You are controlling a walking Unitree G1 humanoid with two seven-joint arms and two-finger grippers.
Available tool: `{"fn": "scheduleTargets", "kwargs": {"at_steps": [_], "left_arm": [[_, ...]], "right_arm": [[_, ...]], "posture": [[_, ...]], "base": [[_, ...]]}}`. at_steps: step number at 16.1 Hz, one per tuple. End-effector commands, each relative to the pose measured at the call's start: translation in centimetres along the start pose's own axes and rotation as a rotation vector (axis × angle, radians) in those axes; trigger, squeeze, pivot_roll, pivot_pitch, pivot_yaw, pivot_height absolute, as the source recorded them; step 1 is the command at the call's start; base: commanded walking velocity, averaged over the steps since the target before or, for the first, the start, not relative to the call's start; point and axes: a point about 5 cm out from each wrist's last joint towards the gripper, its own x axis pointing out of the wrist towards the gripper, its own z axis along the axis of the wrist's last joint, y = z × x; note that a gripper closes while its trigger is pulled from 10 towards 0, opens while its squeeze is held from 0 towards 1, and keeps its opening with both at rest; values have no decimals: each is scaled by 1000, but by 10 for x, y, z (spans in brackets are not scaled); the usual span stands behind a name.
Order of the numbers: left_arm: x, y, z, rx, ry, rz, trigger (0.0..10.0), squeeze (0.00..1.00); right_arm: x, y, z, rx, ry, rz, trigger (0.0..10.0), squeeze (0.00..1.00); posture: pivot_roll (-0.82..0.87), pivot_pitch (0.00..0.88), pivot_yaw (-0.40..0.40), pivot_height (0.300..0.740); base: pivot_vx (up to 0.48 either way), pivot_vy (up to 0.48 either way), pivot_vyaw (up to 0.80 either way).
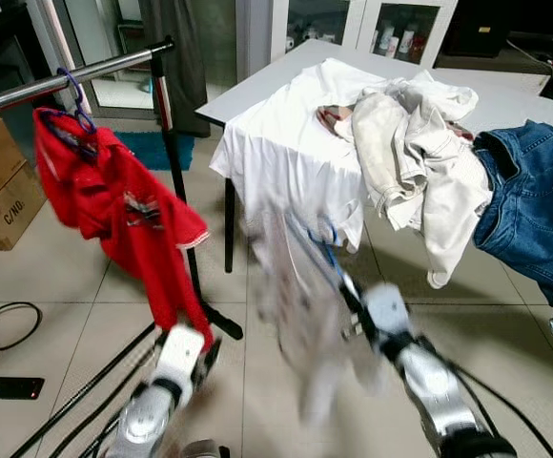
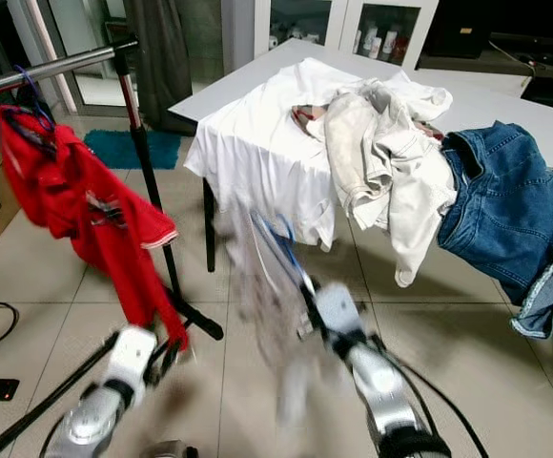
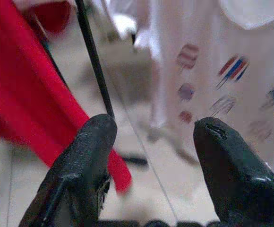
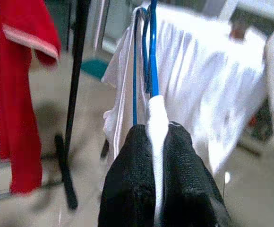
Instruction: Hang hanger
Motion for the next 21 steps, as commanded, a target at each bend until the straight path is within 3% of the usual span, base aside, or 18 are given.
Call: {"fn": "scheduleTargets", "kwargs": {"at_steps": [1,4,6,21], "left_arm": [[9,3,20,10,-113,8,10000,0],[23,7,62,35,-319,20,10000,0],[27,4,76,34,-385,12,10000,0],[24,-3,78,23,-372,-22,10000,0]], "right_arm": [[9,-7,18,-14,-94,-14,10000,0],[19,-13,42,-22,-188,-33,10000,0],[23,-18,51,-4,-216,-68,10000,0],[25,-23,71,19,-257,-115,10000,0]], "posture": [[88,0,-52,710],[94,0,-56,710],[94,0,-56,710],[82,0,-52,710]], "base": [[0,0,0],[0,0,0],[0,-356,0],[0,-442,0]]}}
